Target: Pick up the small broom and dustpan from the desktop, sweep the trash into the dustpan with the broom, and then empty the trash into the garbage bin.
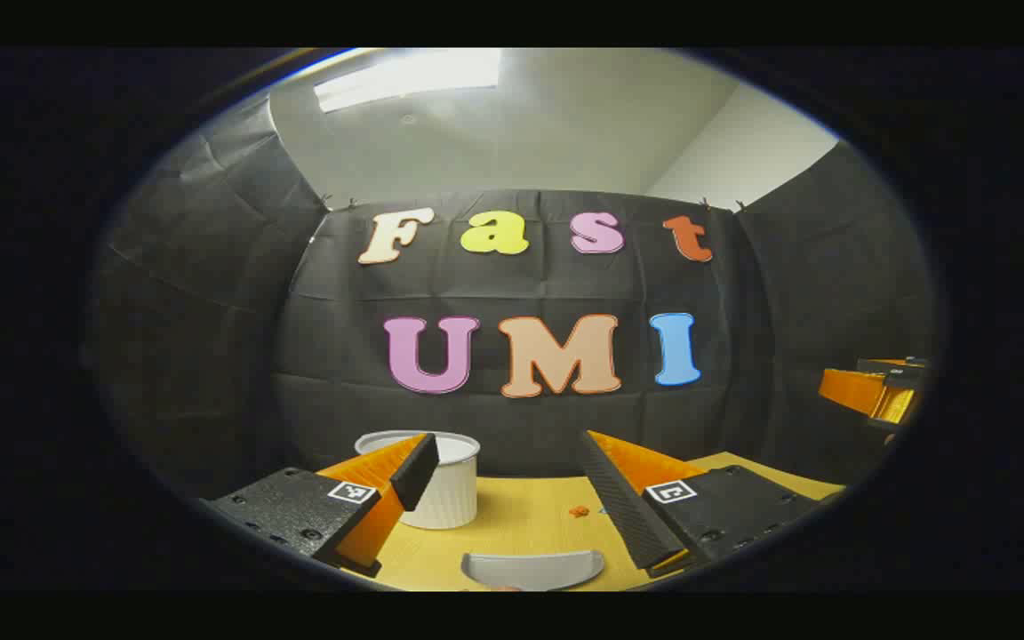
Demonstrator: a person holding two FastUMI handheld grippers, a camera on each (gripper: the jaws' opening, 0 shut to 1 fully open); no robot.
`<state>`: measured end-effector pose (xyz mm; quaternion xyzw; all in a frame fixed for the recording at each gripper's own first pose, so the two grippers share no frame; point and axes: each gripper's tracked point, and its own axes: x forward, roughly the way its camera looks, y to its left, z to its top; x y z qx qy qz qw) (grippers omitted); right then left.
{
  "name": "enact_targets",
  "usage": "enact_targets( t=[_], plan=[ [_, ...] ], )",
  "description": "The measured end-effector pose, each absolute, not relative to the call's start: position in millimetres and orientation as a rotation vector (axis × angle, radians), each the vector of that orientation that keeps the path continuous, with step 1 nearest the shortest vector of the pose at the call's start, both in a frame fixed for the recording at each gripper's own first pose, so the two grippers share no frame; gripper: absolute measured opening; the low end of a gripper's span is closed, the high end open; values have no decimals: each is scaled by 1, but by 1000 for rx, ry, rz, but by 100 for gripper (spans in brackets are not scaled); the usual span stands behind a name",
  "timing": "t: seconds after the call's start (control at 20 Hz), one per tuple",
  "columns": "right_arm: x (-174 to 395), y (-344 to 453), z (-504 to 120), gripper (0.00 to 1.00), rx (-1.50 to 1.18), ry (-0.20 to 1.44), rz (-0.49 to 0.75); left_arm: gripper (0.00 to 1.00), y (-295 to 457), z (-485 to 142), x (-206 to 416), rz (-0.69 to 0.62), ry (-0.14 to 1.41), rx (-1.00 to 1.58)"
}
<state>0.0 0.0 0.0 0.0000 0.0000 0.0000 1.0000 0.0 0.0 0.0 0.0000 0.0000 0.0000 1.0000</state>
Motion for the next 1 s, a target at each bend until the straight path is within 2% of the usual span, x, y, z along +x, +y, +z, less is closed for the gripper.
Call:
enact_targets(
  t=[1.0],
  plan=[
    [6, 2, -8, 92, 4, 44, 31, 93, -3, -5, 3, 3, 16, 28]
  ],
)
